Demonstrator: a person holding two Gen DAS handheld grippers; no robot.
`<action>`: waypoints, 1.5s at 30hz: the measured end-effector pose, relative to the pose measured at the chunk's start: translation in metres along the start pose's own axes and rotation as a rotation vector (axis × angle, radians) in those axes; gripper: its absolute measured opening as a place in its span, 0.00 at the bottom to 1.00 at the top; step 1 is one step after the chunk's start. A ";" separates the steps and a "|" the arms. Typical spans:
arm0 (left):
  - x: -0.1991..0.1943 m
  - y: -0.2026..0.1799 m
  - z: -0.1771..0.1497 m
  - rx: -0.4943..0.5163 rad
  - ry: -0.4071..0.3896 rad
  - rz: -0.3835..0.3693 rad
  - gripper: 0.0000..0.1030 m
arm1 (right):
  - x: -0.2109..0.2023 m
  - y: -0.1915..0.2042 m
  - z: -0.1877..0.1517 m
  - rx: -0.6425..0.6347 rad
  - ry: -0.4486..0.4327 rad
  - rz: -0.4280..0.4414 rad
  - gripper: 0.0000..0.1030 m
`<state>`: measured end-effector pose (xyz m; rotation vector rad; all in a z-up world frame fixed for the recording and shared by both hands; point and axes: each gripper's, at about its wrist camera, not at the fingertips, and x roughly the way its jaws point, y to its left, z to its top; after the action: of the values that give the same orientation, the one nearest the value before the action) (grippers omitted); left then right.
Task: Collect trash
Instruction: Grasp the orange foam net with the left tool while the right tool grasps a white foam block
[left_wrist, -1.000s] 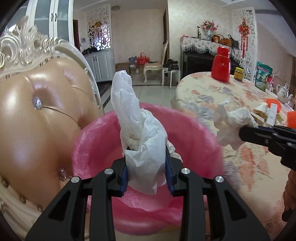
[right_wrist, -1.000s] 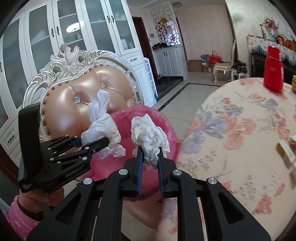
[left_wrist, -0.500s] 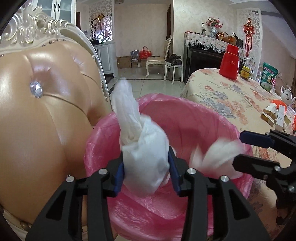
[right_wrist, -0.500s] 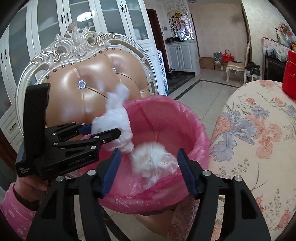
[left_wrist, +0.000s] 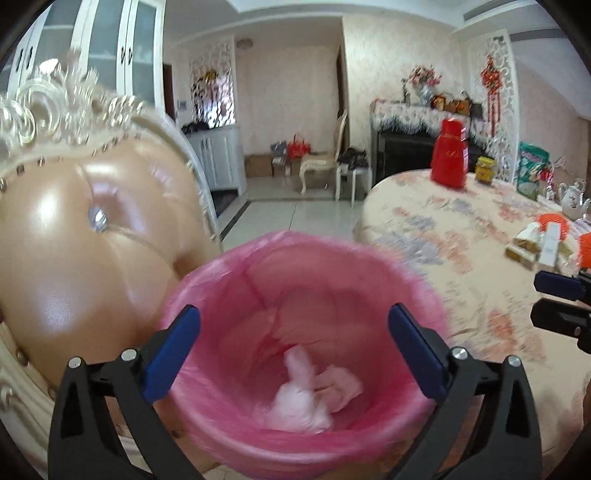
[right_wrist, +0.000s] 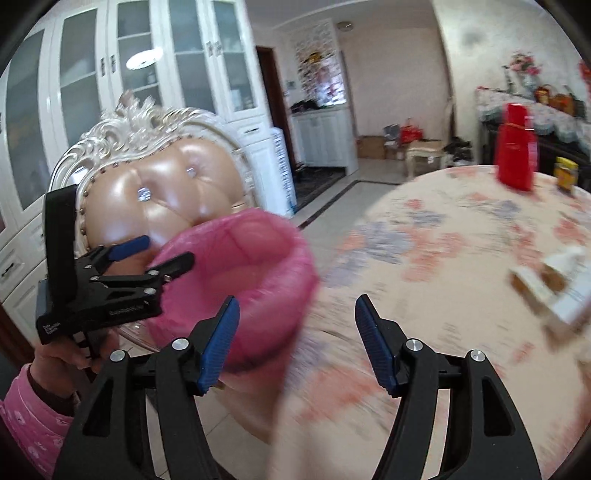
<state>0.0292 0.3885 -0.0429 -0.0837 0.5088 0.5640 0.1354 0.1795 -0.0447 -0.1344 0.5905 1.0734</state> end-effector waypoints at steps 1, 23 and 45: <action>-0.005 -0.010 0.000 0.005 -0.015 -0.020 0.96 | -0.013 -0.010 -0.006 0.009 -0.012 -0.035 0.62; -0.023 -0.327 -0.002 0.296 -0.007 -0.562 0.96 | -0.218 -0.202 -0.107 0.429 -0.210 -0.523 0.66; -0.017 -0.475 0.017 0.453 -0.151 -0.614 0.48 | -0.283 -0.275 -0.154 0.656 -0.331 -0.631 0.66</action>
<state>0.2768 -0.0174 -0.0491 0.2282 0.4242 -0.1513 0.2144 -0.2352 -0.0767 0.4030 0.5205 0.2460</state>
